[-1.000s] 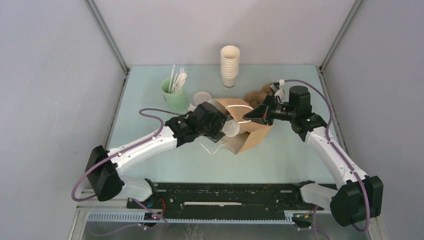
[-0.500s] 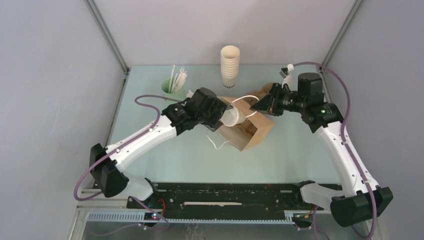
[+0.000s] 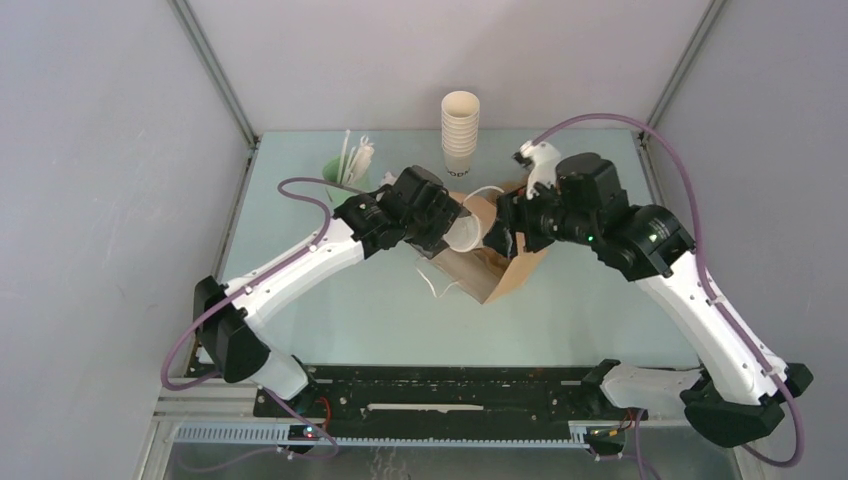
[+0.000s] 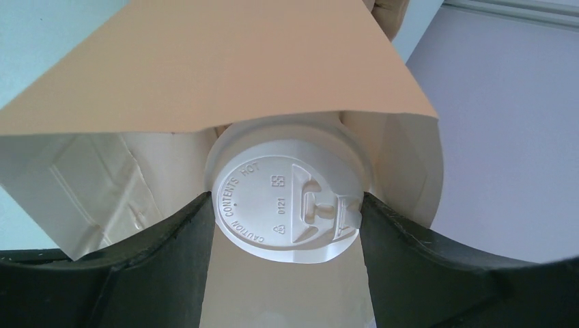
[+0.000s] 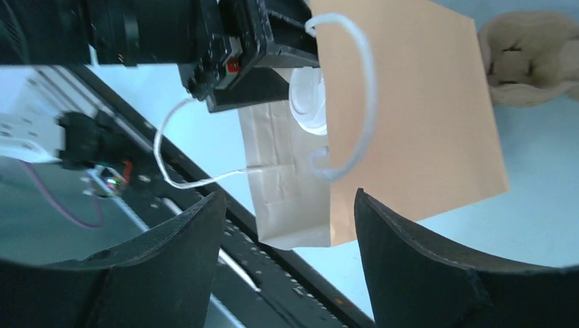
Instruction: Pack the takeout coffee
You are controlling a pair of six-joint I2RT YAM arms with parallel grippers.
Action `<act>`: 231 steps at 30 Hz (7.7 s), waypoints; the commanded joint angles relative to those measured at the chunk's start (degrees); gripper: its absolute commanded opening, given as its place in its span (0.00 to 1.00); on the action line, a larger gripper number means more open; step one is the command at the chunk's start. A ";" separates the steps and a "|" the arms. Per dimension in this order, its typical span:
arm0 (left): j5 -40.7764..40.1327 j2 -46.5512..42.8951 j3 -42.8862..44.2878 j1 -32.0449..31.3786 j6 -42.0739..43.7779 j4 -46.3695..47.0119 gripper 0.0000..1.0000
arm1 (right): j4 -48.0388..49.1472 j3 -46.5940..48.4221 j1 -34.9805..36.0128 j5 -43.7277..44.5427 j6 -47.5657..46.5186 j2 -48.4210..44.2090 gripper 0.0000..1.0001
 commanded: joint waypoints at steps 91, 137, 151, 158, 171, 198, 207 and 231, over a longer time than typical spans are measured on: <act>-1.33 -5.47 -20.83 -5.56 -10.30 5.25 0.00 | 22.91 -14.22 8.75 -3.62 7.02 2.90 0.00; 1.89 0.99 -18.73 -5.17 -12.17 7.99 0.10 | 24.61 -16.88 4.47 -8.39 9.39 2.16 0.00; 0.19 -2.71 -13.54 -3.50 -4.29 4.56 0.01 | 22.97 -16.88 3.73 -7.68 8.67 0.76 0.00; -0.43 -11.19 -8.35 -0.94 1.98 -3.66 0.00 | 21.46 -16.88 2.86 -2.28 13.69 -1.06 0.00; 6.95 -20.92 1.81 1.79 14.59 -8.51 0.00 | 19.47 -13.33 3.24 11.68 13.91 -1.57 0.00; -7.40 -22.83 -8.96 3.08 49.00 -26.90 0.00 | -3.37 -1.67 -14.75 2.87 8.07 -4.54 0.44; -10.14 -11.92 -11.58 2.23 51.20 -20.47 0.00 | -10.25 3.23 -12.95 4.33 6.16 -5.16 0.60; -4.58 -17.51 -18.10 2.39 55.36 -14.55 0.98 | -5.50 7.45 39.49 35.06 17.22 4.08 1.00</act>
